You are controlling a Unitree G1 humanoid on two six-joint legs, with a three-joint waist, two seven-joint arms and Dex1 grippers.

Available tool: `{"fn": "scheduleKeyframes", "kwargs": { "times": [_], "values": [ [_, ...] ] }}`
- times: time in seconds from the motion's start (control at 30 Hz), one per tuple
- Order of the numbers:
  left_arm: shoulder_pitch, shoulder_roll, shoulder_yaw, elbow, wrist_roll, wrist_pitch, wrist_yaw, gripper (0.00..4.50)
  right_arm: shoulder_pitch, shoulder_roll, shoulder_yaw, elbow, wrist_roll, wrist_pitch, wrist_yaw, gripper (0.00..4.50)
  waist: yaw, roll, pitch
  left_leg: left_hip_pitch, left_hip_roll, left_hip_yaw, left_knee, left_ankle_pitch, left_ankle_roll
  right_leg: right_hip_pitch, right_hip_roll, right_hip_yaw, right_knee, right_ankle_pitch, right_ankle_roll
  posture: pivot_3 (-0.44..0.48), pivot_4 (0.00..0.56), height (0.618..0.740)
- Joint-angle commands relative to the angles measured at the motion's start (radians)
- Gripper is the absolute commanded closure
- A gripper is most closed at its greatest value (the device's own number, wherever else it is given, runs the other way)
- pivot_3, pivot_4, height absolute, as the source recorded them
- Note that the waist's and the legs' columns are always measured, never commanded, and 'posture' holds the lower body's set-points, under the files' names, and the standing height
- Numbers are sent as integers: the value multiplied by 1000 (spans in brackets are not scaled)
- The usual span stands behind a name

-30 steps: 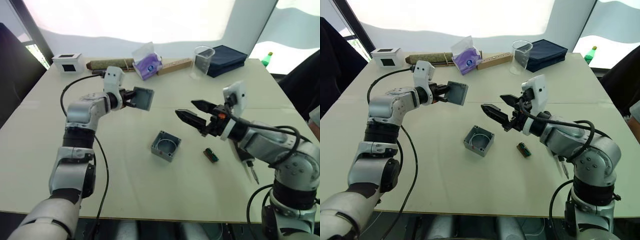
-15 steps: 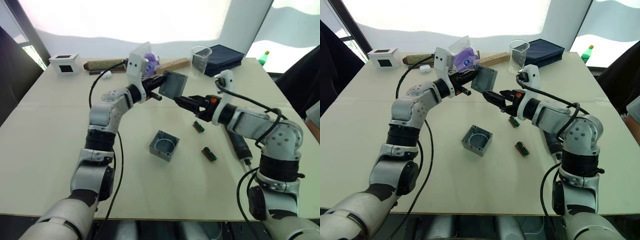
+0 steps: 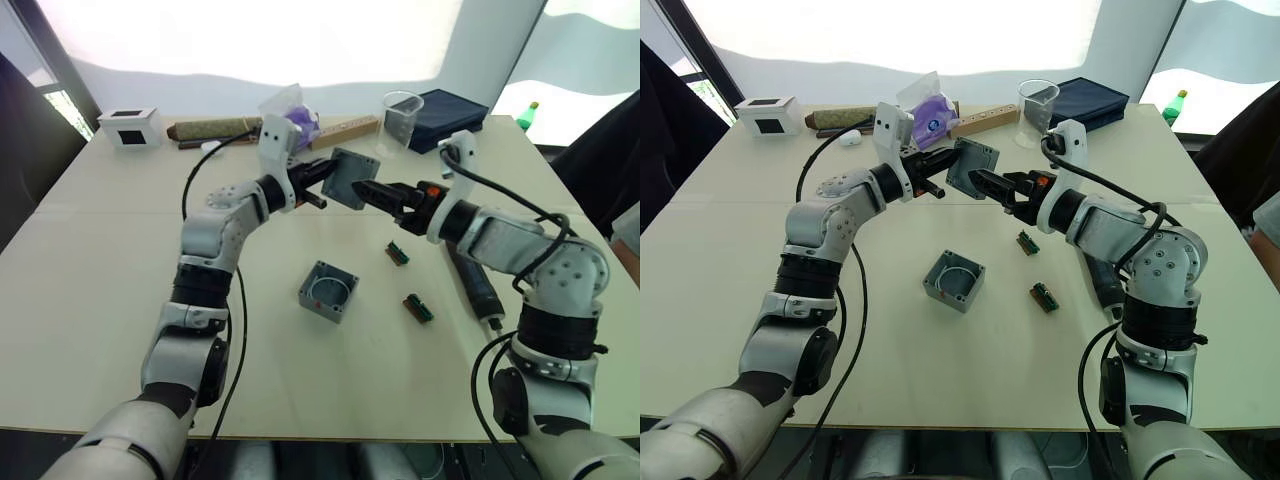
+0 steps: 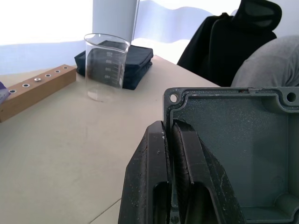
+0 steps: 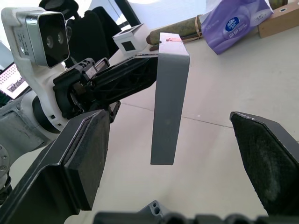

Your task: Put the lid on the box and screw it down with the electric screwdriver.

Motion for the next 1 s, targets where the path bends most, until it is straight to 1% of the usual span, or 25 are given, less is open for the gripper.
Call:
{"fn": "scheduleKeyframes", "kwargs": {
  "times": [0.03,0.07,0.13,0.17,0.2,0.23,0.47,0.5,0.6,0.7,0.73,0.8,0.9,1.0],
  "values": [
    [-9,2,-1,-45,-10,-5,-4,4478,-14,1,-15,-28,14,-18,2,0,0,0,0,0,0,0,0,0,0,0,0,0,0,0,0,0,150,740],
    [-9,2,-1,-46,-11,-4,-4,4478,-14,2,-12,-28,11,-20,3,0,0,0,0,0,0,0,0,0,0,0,0,0,0,0,0,0,150,740],
    [-12,0,2,-50,-17,2,-4,4500,-14,7,-6,-24,1,-26,3,576,0,0,0,0,0,0,0,0,0,0,0,0,0,0,0,0,150,740],
    [-14,-2,2,-52,-19,5,-3,4500,-14,9,-1,-22,-6,-29,2,684,0,0,0,0,0,0,0,0,0,0,0,0,0,0,0,0,150,740],
    [-15,-3,2,-53,-20,7,-2,4500,-14,12,2,-21,-12,-33,1,1108,0,0,0,0,0,0,0,0,0,0,0,0,0,0,0,0,150,740],
    [-14,-3,2,-56,-22,9,-3,4500,-13,16,4,-20,-16,-37,-2,1338,0,0,0,0,0,0,0,0,0,0,0,0,0,0,0,0,150,740],
    [-6,-6,-1,-73,-26,22,-7,4500,-13,32,18,-14,-52,-60,-5,3972,0,0,0,0,0,0,-2,0,0,0,0,0,-1,0,0,0,150,740],
    [-5,-6,-1,-76,-27,24,-7,4500,-12,33,20,-13,-57,-63,-5,4155,0,0,0,0,0,0,-2,0,0,0,0,0,-1,0,0,0,150,740],
    [0,-2,-3,-85,-33,29,-16,4500,-6,37,23,-13,-68,-67,-7,4155,-1,0,0,0,0,0,-2,0,0,0,0,0,-2,0,0,0,150,740],
    [7,10,-8,-101,-51,44,-54,4500,-5,41,20,-14,-68,-70,-2,4155,-1,0,0,0,0,0,-3,0,0,-1,0,0,-2,0,0,0,150,740],
    [8,12,-6,-104,-54,46,-58,4168,-5,44,17,-16,-65,-73,0,4155,-1,0,0,0,0,0,-4,0,-1,-1,0,0,-2,0,0,0,150,740],
    [10,18,-3,-107,-64,52,-79,3669,-3,45,12,-19,-62,-76,4,4155,-1,0,0,0,0,0,-6,1,-2,-1,0,0,-3,0,0,0,150,740],
    [5,35,5,-100,-72,48,-102,2499,-3,43,13,-18,-72,-81,8,4155,-1,0,0,0,0,0,-9,3,-4,-2,0,0,-5,0,0,0,150,740],
    [4,75,-12,-107,-55,19,-153,1303,1,40,15,-21,-83,-87,14,4155,-2,0,0,0,0,0,-10,3,-5,-2,0,0,-6,0,0,0,150,740]
  ]
}}
